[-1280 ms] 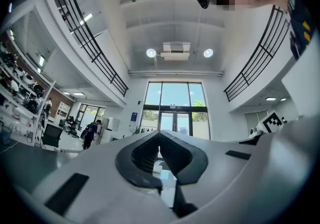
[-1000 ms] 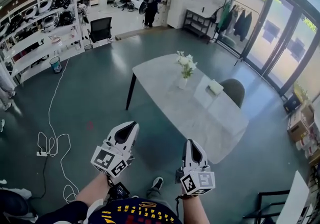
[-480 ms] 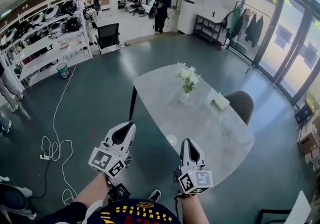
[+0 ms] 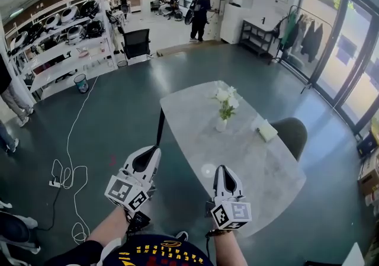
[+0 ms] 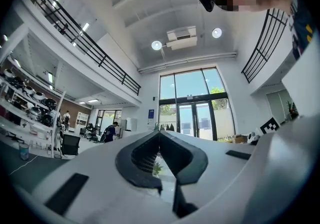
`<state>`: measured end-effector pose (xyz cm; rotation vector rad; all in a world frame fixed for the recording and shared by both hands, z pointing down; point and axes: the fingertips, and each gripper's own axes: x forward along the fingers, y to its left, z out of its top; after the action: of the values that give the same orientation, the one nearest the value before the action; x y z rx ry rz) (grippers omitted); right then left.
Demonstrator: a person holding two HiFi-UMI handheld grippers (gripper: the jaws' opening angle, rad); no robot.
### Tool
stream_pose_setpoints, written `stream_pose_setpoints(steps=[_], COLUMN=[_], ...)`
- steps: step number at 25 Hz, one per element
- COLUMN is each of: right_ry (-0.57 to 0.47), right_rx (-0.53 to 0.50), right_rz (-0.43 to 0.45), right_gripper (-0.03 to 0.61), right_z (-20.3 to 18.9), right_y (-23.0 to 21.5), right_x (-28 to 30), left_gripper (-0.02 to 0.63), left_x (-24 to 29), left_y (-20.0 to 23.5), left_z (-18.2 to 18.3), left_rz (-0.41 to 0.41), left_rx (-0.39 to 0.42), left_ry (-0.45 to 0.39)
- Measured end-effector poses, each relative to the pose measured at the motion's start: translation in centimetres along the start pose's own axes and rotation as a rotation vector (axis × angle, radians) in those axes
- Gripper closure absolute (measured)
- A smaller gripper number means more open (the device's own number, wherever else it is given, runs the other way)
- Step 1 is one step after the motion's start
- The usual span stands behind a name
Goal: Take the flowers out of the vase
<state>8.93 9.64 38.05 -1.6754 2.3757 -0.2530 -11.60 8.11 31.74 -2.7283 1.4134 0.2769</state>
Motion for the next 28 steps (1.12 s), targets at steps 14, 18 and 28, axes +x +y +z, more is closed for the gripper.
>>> stream_pose_setpoints(steps=[14,18,28], right_ry=[-0.010,-0.027,-0.016], right_rx=[-0.005,-0.012,-0.045], right_rz=[-0.094,-0.145,-0.311], right_gripper=[0.574,0.574,0.574], right_z=[0.5,0.6,0.3], right_y=[-3.4,-4.3,-7.3], right_x=[8.6,12.4,17.9], left_gripper=[0.609,0.609,0.609], left_x=[9.0,13.0,22.2], left_y=[7.1,10.0,14.5], left_z=[-1.6,-2.2,-5.4], left_rz=[-0.068,-0.122,-0.272], left_rx=[-0.050,-0.068,-0.157], left_ry=[-0.001,-0.002,0.021])
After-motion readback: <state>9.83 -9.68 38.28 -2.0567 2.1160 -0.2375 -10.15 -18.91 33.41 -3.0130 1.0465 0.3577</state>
